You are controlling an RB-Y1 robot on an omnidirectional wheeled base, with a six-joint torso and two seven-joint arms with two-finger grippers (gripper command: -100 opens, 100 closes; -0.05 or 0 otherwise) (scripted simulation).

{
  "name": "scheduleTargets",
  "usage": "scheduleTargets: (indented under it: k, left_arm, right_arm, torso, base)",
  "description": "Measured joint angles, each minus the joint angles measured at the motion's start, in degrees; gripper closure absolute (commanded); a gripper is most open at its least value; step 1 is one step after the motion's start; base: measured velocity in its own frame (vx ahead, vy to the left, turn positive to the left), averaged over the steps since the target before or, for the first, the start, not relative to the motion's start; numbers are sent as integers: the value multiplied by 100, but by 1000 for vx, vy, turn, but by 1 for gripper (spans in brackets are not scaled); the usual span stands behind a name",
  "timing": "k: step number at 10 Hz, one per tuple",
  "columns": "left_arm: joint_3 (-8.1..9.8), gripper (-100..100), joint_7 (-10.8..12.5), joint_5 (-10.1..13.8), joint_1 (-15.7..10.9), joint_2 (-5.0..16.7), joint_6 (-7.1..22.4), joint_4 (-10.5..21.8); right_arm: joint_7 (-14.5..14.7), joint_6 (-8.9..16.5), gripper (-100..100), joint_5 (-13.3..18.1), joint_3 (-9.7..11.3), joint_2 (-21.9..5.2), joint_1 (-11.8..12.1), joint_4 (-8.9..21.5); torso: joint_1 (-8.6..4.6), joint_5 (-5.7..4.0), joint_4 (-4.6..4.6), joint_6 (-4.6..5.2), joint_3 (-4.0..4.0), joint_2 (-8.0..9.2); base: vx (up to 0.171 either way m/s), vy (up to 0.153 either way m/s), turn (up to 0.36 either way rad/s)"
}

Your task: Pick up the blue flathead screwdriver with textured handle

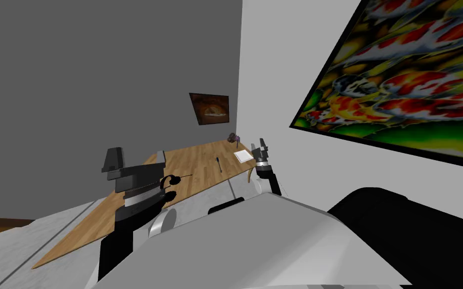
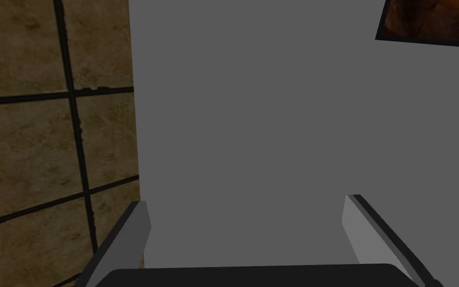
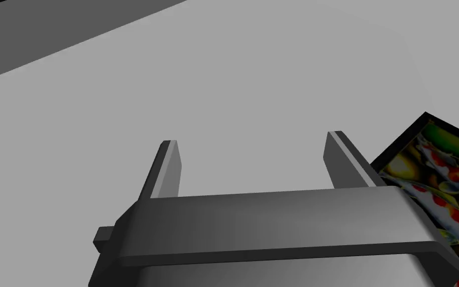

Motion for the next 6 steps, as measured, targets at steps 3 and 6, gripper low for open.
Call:
scheduleTargets:
  k: [3, 6]
  left_arm:
    - [0, 0, 0, 0, -1, 0, 0, 0]
    - [0, 0, 0, 0, 0, 0, 0, 0]
  right_arm:
    - [313, 164, -100, -33, -6, -457, -69, 267]
    - [751, 519, -100, -168, -85, -973, -192, 650]
  torso:
    - [-3, -1, 1, -3, 4, 7]
    - [-9, -2, 1, 2, 4, 7]
  base:
    - [-21, -2, 255]
    - [-24, -6, 319]
